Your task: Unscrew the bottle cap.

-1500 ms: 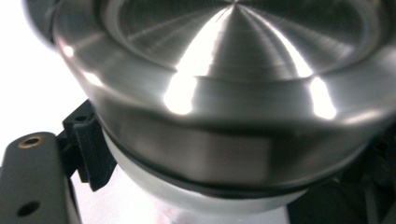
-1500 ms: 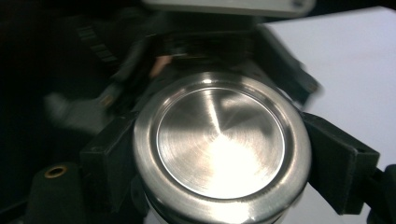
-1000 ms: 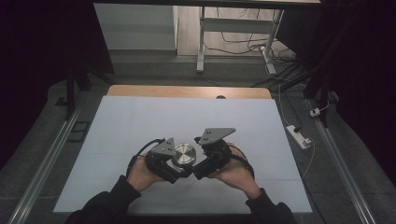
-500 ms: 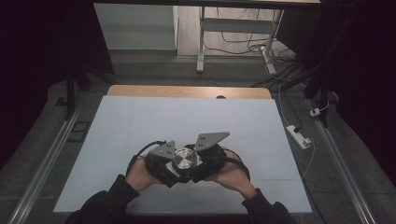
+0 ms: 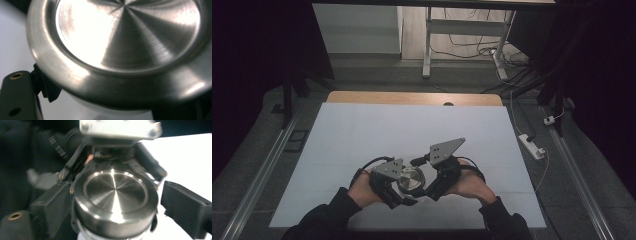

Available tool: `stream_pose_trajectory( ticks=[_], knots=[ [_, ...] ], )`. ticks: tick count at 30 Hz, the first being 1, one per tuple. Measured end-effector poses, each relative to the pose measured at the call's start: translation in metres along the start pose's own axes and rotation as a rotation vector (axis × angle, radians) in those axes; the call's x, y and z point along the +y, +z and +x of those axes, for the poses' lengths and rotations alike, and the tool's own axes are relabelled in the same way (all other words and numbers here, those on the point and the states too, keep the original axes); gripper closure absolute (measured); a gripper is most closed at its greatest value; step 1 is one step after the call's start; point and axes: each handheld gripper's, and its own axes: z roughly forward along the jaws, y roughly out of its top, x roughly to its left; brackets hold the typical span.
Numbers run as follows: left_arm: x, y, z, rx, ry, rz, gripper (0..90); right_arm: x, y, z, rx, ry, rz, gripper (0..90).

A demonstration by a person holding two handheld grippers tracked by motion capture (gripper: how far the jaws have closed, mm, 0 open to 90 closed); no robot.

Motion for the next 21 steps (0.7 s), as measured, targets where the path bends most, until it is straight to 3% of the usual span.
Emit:
stream_pose_trajectory(
  ticks=[5,8,10,14,16,18,21],
  knots=[
    [-0.004,-0.005,0.010,0.168,-0.125,-0.003,15.2,0.013,-0.009,0.006,-0.237,0.066,0.015,7.5],
    [-0.006,-0.004,0.012,0.208,-0.154,0.013,15.2,0.015,0.000,0.010,-0.349,0.093,0.032,7.7],
    [-0.004,-0.002,0.010,0.217,-0.152,0.023,15.2,0.015,0.009,0.012,-0.390,0.097,0.048,7.8],
    [-0.001,0.002,0.005,0.201,-0.131,0.022,15.2,0.012,0.024,0.013,-0.425,0.103,0.079,8.4],
    [0.001,0.003,0.003,0.196,-0.120,0.024,15.2,0.009,0.027,0.012,-0.414,0.106,0.090,11.3],
    [0.001,0.003,0.003,0.191,-0.111,0.033,15.2,0.006,0.027,0.010,-0.368,0.114,0.078,17.5],
    [0.000,0.002,0.004,0.158,-0.090,0.035,15.2,0.005,0.026,0.010,-0.347,0.093,0.082,18.0]
  ],
)
